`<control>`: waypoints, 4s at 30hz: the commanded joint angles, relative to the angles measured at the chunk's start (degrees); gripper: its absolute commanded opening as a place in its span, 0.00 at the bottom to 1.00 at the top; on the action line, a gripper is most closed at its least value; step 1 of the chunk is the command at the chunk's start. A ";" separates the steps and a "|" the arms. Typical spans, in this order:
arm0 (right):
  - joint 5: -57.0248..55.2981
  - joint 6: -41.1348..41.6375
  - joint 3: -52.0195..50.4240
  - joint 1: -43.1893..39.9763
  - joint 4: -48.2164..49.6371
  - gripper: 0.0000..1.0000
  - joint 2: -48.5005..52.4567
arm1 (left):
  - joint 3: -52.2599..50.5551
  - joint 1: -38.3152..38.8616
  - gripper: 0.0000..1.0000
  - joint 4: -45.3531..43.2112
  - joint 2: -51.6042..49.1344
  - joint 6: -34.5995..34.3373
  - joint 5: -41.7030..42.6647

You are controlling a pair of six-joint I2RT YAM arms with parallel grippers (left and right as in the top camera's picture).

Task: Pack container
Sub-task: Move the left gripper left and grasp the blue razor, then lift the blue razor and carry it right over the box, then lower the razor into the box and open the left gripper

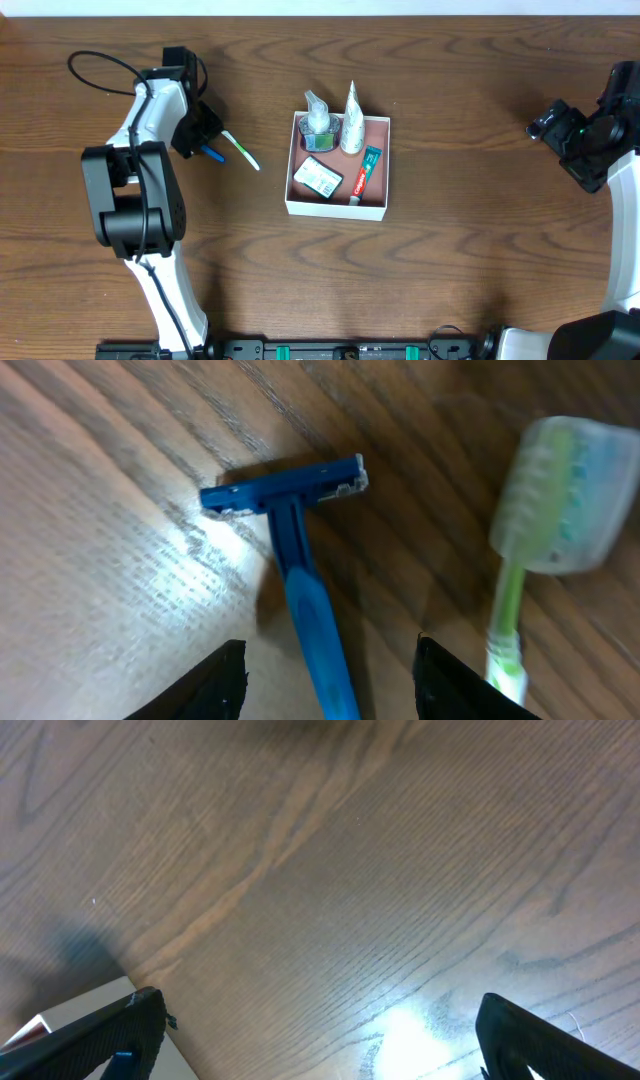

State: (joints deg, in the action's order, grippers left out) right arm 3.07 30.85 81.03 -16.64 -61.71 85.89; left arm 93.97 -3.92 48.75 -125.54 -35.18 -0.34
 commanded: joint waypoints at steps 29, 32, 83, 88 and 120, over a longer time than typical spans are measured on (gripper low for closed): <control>0.20 0.61 0.52 -0.22 -0.02 0.99 0.37 | 0.26 -0.26 0.10 0.26 -4.63 -0.48 4.09; 0.20 0.61 0.52 -0.22 -0.02 0.99 0.37 | 1.55 -0.26 0.06 2.82 -4.31 -0.46 4.44; 0.20 0.61 0.52 -0.22 -0.02 0.99 0.37 | -3.43 35.50 0.06 21.05 30.05 86.25 13.40; 0.20 0.59 0.52 -0.22 -0.02 0.99 0.37 | -7.85 38.05 0.06 16.00 30.05 91.82 13.40; 0.20 0.59 0.52 -0.22 -0.02 0.99 0.37 | -17.16 38.88 0.06 1.92 25.20 94.68 13.33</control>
State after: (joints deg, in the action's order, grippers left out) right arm 3.07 30.85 81.03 -16.64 -61.71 85.89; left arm 77.23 34.72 50.63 -99.57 58.76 13.13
